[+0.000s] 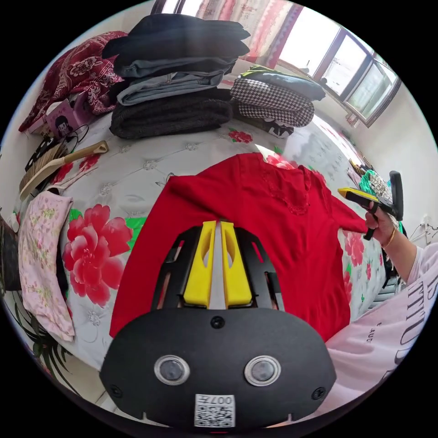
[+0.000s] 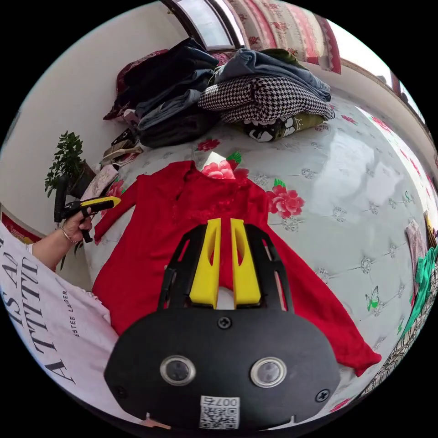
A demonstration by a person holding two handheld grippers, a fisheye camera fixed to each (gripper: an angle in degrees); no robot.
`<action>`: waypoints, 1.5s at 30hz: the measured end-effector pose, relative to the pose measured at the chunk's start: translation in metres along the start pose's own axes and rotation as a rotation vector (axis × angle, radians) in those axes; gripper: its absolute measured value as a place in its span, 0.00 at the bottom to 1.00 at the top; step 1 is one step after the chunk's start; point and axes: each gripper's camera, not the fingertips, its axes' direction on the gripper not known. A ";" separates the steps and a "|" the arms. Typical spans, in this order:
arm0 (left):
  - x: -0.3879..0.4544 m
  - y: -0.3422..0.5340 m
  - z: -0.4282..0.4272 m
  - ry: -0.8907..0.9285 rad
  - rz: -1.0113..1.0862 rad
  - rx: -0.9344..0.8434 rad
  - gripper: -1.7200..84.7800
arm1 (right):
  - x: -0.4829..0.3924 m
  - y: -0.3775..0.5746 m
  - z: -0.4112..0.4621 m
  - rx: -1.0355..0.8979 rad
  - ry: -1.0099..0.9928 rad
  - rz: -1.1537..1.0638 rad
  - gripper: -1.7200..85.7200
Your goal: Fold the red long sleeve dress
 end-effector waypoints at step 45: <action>-0.187 0.075 -0.094 -0.206 -0.637 -0.063 0.05 | -0.167 0.127 -0.065 -0.154 -0.010 0.193 0.02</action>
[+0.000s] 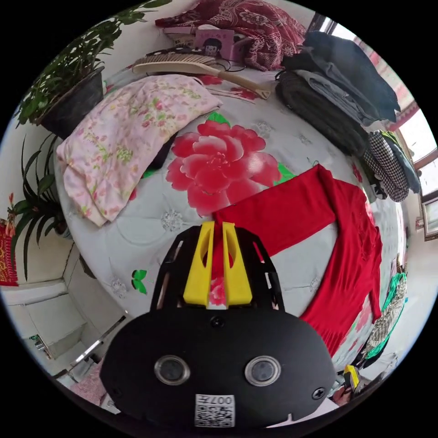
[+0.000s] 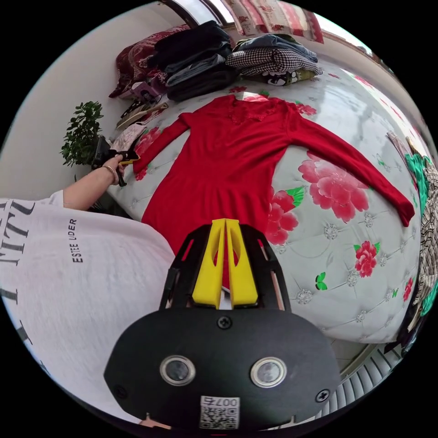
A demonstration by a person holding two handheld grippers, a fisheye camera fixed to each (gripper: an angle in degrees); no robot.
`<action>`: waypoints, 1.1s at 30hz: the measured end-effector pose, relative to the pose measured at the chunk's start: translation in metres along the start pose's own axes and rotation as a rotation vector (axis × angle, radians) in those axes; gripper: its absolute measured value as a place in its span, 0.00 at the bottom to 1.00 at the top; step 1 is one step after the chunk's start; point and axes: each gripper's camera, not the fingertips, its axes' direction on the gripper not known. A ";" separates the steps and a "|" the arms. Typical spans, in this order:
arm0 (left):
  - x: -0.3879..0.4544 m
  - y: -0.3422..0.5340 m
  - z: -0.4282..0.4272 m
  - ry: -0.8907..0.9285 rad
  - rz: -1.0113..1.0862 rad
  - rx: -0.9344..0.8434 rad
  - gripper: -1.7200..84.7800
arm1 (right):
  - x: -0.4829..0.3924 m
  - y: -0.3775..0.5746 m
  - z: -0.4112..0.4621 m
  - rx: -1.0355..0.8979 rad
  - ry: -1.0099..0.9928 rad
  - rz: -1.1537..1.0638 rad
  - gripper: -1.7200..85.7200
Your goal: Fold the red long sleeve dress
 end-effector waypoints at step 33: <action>0.258 0.250 -0.130 0.826 1.399 0.033 0.04 | 0.030 0.010 -0.009 0.048 -0.025 0.158 0.02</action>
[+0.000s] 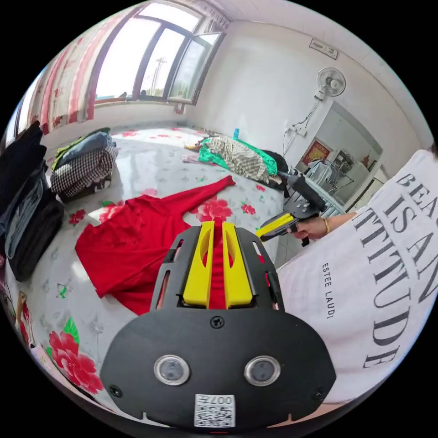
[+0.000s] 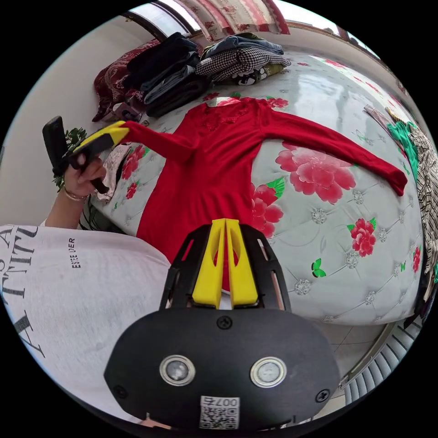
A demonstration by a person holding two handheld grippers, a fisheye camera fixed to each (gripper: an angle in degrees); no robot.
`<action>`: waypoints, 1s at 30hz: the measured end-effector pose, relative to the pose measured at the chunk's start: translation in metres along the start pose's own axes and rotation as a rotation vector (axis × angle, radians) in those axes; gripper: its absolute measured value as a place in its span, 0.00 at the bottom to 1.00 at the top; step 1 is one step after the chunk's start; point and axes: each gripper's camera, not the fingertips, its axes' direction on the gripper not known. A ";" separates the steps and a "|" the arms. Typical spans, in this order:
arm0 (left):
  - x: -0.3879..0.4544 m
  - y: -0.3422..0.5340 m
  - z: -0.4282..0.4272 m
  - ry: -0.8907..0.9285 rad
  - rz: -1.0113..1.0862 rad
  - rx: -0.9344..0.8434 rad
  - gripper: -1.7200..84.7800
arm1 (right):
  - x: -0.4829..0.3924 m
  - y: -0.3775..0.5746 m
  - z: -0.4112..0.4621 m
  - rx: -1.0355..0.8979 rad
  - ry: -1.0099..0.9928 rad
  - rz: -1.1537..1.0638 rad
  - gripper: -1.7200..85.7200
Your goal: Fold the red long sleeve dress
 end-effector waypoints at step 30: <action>-0.120 0.073 0.066 -0.554 -0.420 -0.191 0.13 | -0.091 -0.022 0.078 -0.071 0.002 -0.440 0.07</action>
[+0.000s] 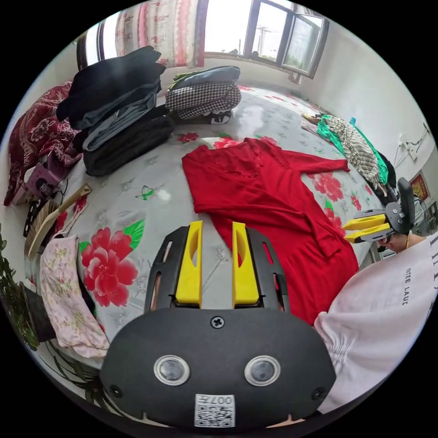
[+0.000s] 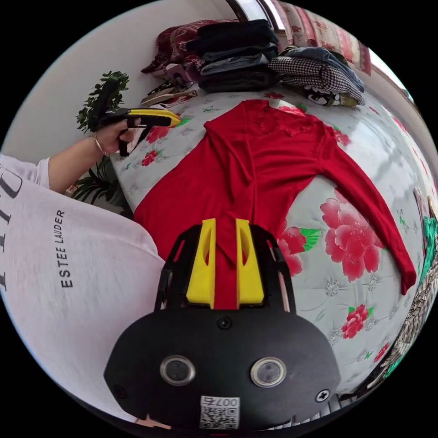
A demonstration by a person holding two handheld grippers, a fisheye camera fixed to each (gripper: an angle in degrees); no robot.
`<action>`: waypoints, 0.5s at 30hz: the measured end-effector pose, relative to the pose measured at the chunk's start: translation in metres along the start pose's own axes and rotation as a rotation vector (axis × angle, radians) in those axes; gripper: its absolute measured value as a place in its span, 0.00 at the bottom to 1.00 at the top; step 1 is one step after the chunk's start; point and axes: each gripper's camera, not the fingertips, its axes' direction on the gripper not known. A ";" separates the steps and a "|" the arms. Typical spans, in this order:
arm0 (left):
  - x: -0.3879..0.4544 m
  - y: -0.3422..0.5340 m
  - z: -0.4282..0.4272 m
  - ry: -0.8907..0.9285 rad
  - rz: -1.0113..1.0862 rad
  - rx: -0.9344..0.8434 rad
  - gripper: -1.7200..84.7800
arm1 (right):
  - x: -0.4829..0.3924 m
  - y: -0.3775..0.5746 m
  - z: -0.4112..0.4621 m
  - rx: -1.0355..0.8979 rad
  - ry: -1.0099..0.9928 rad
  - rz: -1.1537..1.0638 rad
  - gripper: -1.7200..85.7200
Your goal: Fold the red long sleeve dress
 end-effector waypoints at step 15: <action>-0.010 -0.063 0.099 -0.026 0.242 -0.079 0.15 | -0.025 -0.049 -0.158 0.304 0.384 -0.125 0.02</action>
